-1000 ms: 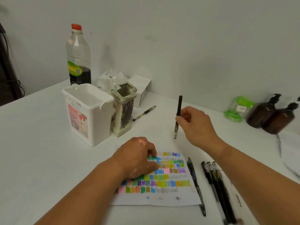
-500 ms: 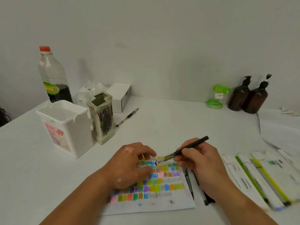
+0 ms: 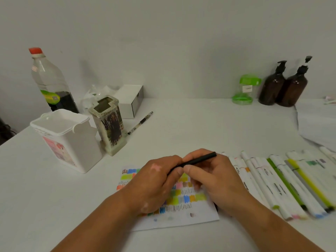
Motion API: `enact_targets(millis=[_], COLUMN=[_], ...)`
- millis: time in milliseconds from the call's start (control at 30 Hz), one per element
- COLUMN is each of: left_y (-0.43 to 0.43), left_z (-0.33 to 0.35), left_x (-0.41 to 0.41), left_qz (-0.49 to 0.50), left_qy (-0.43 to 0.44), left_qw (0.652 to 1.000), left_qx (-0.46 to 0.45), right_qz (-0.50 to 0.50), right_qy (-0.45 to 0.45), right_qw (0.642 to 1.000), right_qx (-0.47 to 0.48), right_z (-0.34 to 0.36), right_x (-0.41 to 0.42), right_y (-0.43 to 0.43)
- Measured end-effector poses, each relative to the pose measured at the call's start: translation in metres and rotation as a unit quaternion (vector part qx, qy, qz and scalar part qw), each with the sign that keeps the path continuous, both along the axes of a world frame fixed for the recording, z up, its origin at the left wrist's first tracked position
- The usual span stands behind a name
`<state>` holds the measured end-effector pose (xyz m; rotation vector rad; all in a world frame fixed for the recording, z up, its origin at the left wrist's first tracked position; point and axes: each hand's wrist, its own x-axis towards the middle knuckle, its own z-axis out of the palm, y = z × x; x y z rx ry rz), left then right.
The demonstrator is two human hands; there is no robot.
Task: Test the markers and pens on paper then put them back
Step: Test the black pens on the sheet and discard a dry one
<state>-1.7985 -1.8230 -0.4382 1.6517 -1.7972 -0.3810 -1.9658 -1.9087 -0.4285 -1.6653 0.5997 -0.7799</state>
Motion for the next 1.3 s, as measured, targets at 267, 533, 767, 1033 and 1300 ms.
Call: enact_targets(millis=[267, 533, 767, 1033, 1300], left_y=[-0.001, -0.002, -0.002, -0.005, -0.006], left_z=[-0.001, -0.014, -0.011, -0.014, -0.013], left_x=[0.001, 0.018, 0.037, 0.04, 0.038], left_qz=[-0.019, 0.058, 0.102, 0.112, 0.113], left_qy=[-0.006, -0.121, -0.118, -0.128, -0.127], left_qw=[1.0, 0.985, 0.981, 0.978, 0.978], left_qx=[-0.012, 0.107, 0.112, 0.119, 0.118], right_qz=[-0.02, -0.101, -0.017, -0.031, -0.016], right_qy=[-0.013, -0.091, 0.059, 0.186, 0.229], right_qw=[1.0, 0.983, 0.997, 0.981, 0.967], right_qx=[0.002, 0.127, 0.053, -0.038, -0.108], right_z=[0.001, 0.008, 0.002, -0.009, -0.012], right_x=[0.0, -0.012, 0.0, 0.006, 0.005], right_y=[-0.001, -0.015, 0.004, 0.007, 0.006])
